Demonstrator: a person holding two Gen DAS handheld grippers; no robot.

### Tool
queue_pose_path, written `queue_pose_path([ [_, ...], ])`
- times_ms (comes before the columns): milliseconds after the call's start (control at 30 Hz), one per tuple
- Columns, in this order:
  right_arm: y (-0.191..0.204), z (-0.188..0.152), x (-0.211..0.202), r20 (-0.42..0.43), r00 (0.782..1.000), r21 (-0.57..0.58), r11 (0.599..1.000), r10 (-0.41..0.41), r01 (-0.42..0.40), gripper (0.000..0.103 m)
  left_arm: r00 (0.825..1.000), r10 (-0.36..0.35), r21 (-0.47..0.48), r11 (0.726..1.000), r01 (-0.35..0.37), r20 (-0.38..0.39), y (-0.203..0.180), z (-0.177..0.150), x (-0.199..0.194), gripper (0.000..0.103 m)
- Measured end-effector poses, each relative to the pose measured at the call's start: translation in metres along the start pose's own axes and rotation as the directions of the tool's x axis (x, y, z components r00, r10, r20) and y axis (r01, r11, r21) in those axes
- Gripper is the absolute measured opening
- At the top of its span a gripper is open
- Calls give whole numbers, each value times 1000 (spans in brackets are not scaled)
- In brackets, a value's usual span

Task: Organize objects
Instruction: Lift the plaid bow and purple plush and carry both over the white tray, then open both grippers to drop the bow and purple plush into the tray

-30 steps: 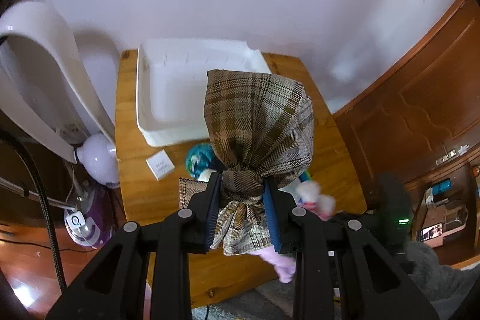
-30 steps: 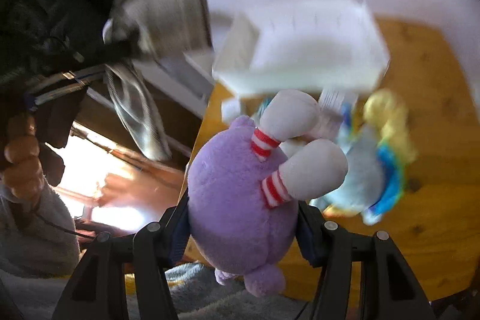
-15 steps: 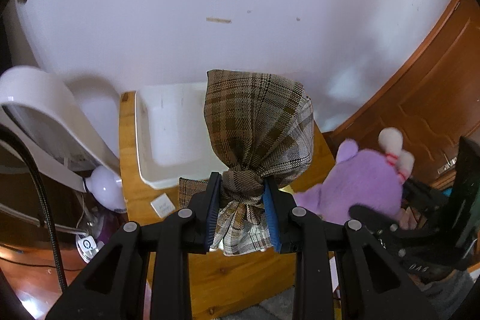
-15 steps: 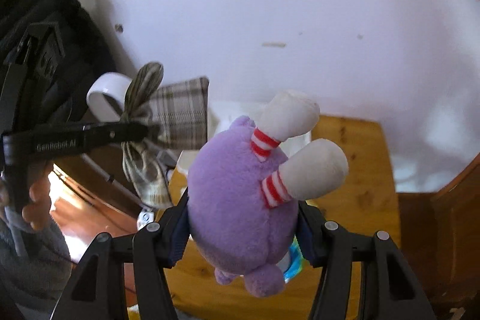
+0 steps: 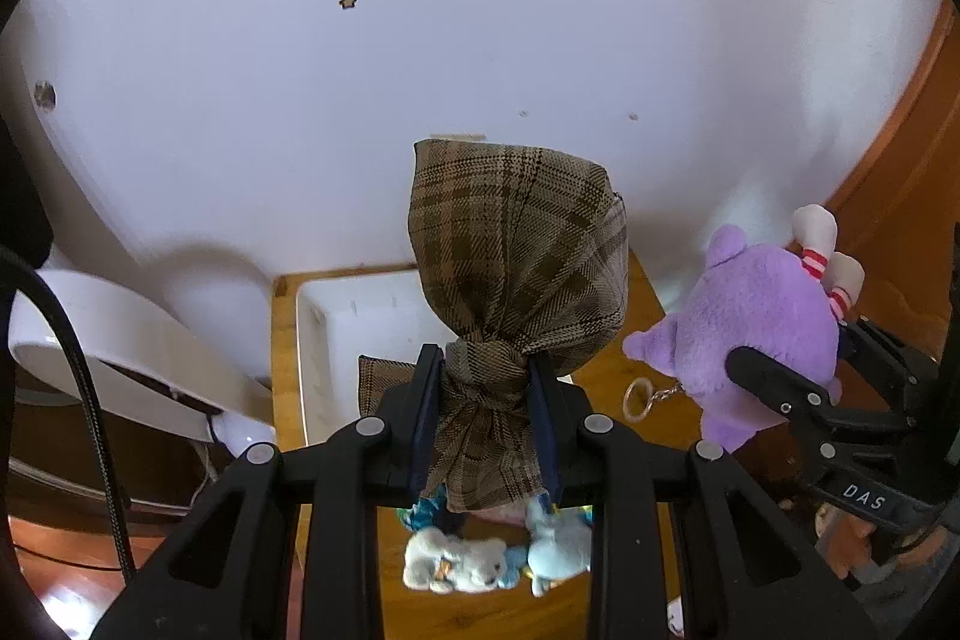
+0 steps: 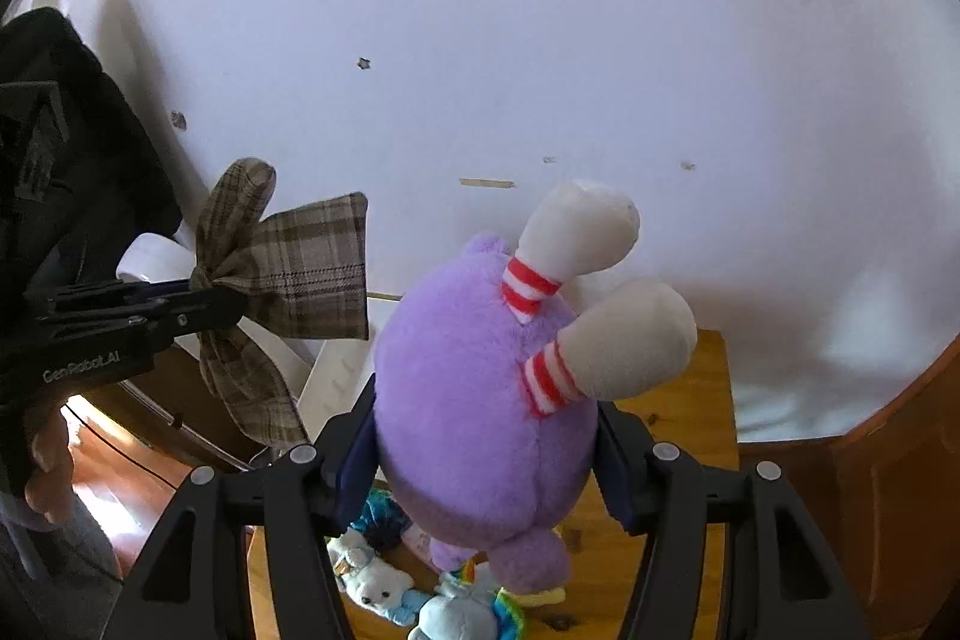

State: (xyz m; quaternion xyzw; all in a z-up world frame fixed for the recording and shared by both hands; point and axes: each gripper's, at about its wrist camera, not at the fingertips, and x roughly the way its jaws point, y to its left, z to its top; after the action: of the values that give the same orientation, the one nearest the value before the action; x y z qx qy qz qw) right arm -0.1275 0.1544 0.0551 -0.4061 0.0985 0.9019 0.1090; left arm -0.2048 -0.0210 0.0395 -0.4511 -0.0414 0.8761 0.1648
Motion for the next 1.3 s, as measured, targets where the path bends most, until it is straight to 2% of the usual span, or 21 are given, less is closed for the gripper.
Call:
queue_pose_path([
  [167, -13, -5, 33, -71, 997, 17, 999, 44, -42, 62, 999, 51, -6, 999, -50, 10, -13, 13, 23, 30],
  [433, -17, -21, 85, -163, 982, 39, 996, 90, -85, 62, 997, 72, -32, 997, -72, -4, -13, 19, 76, 30],
  [600, -16, -24, 106, -189, 979, 34, 997, 72, -66, 62, 999, 52, -67, 996, -50, 14, -8, 19, 98, 31],
  [767, -22, -29, 124, -216, 974, 65, 996, 73, -61, 62, 998, 63, -93, 994, -62, 7, -6, 17, 119, 31],
  [1300, -27, -44, 165, -287, 955, 108, 993, 76, -47, 67, 995, 88, -84, 992, -92, -50, 0, 25, 163, 34],
])
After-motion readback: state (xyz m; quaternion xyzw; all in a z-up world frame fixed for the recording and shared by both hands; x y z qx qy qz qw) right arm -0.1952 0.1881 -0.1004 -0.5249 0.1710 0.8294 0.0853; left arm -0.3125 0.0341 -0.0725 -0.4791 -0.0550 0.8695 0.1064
